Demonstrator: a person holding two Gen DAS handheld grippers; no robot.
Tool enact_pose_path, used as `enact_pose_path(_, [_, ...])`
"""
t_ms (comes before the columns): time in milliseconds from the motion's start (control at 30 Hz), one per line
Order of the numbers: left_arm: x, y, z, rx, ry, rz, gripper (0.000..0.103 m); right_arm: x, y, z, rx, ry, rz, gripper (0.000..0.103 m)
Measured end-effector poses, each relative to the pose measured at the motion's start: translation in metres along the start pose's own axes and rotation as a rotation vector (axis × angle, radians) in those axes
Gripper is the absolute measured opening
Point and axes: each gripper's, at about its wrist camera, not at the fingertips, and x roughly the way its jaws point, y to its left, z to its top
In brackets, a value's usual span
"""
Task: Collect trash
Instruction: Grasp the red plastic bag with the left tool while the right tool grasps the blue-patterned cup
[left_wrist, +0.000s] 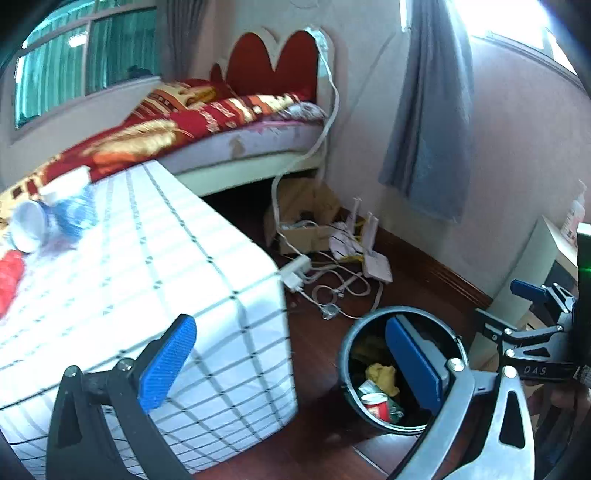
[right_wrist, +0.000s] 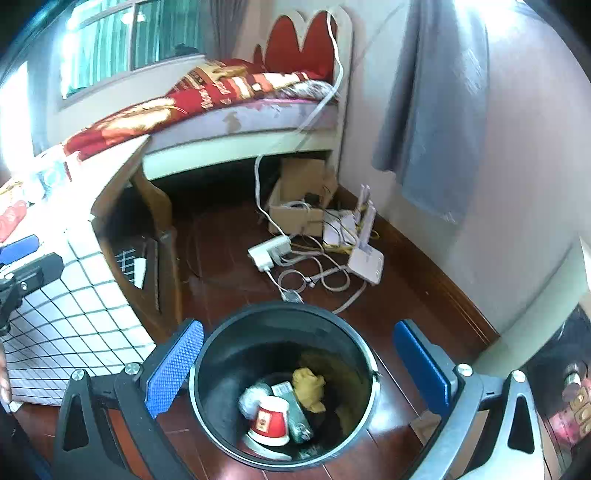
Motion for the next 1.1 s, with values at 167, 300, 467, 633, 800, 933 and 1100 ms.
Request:
enact_pose_path(167, [-0.026,0.034,0.003,-0.021,-0.042,0.083,0.103,-0.003,0.031,0.012,-0.042,-0.031,0.048,0.103])
enact_pose_path(300, [-0.042,0.059,0.001,-0.046,-0.064,0.141,0.103,-0.003,0.058,0.020,-0.070,-0.038,0.096,0.103])
enact_pose_path(467, [-0.061,0.102,-0.004,-0.104,-0.088,0.214,0.103,-0.008,0.094,0.032,-0.106,-0.070,0.163,0.103])
enact_pose_path(633, [-0.081,0.148,-0.011,-0.173,-0.093,0.267,0.103,-0.009,0.136,0.046,-0.150,-0.082,0.231,0.103])
enact_pose_path(800, [-0.093,0.194,-0.019,-0.235,-0.077,0.342,0.103,-0.011,0.186,0.065,-0.204,-0.081,0.265,0.103])
enact_pose_path(933, [-0.094,0.233,-0.022,-0.297,-0.055,0.357,0.099,-0.008,0.227,0.091,-0.232,-0.081,0.333,0.103])
enact_pose_path(1100, [-0.076,0.266,-0.015,-0.321,-0.025,0.351,0.081,0.003,0.284,0.126,-0.286,-0.087,0.424,0.103])
